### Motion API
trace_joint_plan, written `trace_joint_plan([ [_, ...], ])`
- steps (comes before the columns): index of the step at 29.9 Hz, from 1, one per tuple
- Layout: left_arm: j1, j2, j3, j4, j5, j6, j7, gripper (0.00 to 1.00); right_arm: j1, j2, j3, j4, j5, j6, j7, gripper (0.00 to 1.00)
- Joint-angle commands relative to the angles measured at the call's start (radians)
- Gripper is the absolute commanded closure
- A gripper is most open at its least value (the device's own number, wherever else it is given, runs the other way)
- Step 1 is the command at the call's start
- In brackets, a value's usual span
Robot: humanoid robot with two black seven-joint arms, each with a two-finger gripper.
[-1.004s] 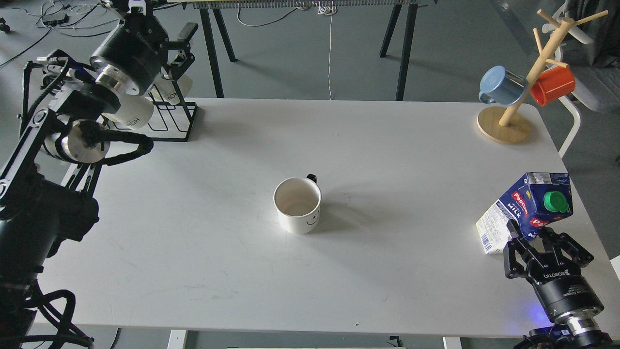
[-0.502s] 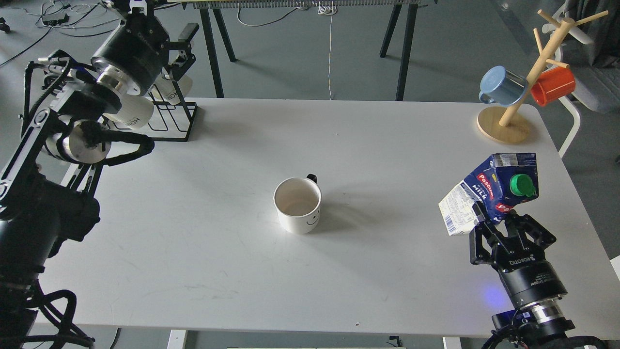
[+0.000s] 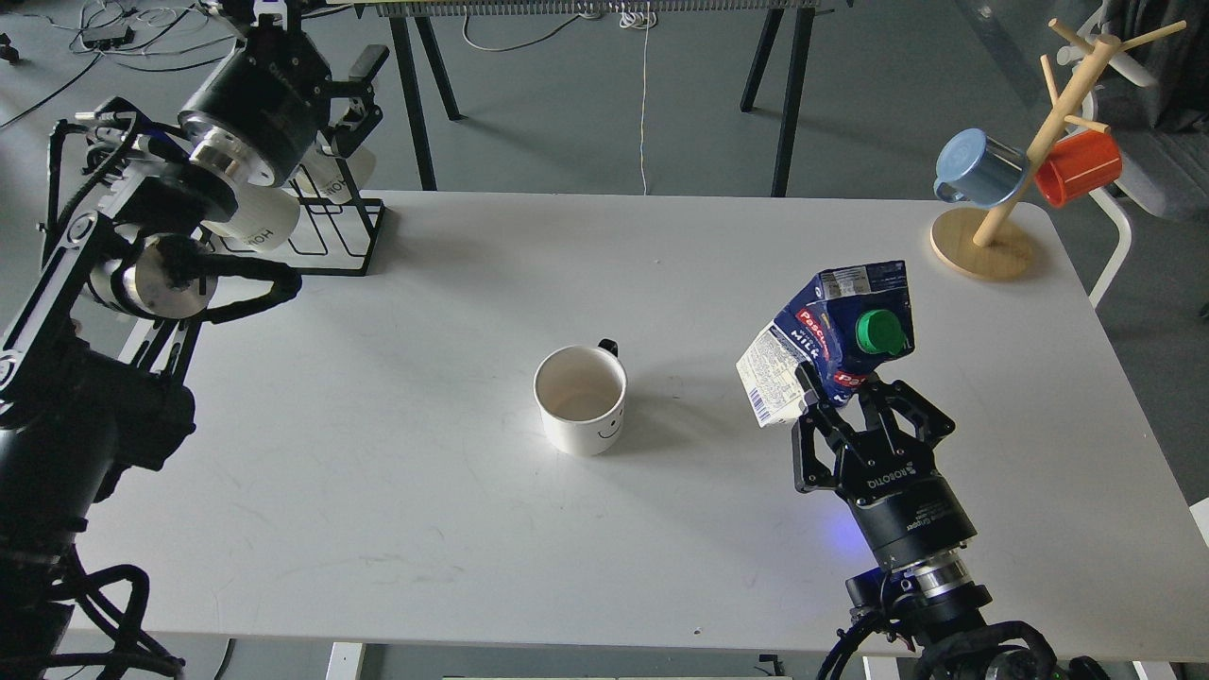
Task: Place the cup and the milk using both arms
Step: 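Lift the milk carton with the right gripper and carry it beside the mug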
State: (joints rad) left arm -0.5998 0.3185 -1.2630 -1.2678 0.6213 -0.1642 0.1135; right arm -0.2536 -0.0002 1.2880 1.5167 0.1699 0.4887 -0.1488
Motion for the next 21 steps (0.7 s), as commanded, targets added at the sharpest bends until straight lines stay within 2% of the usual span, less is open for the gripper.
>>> trace_joint_plan([
  [1, -0.002, -0.001, 0.001, -0.001, 0.0, 0.0, 0.0, 0.01, 0.011, 0.0, -0.01, -0.021, -0.013, 0.0, 0.008, 0.63],
  [4, -0.002, -0.001, 0.001, 0.001, 0.0, 0.0, 0.0, 0.01, 0.034, 0.0, -0.035, -0.068, -0.033, 0.0, 0.025, 0.63],
  [13, 0.0, -0.002, 0.0, 0.001, 0.0, 0.0, 0.0, 0.01, 0.125, 0.0, -0.188, -0.179, -0.07, 0.0, 0.13, 0.63],
  [21, 0.0, -0.002, -0.001, 0.001, 0.0, 0.0, 0.0, 0.01, 0.198, 0.0, -0.277, -0.254, -0.076, 0.0, 0.189, 0.63],
])
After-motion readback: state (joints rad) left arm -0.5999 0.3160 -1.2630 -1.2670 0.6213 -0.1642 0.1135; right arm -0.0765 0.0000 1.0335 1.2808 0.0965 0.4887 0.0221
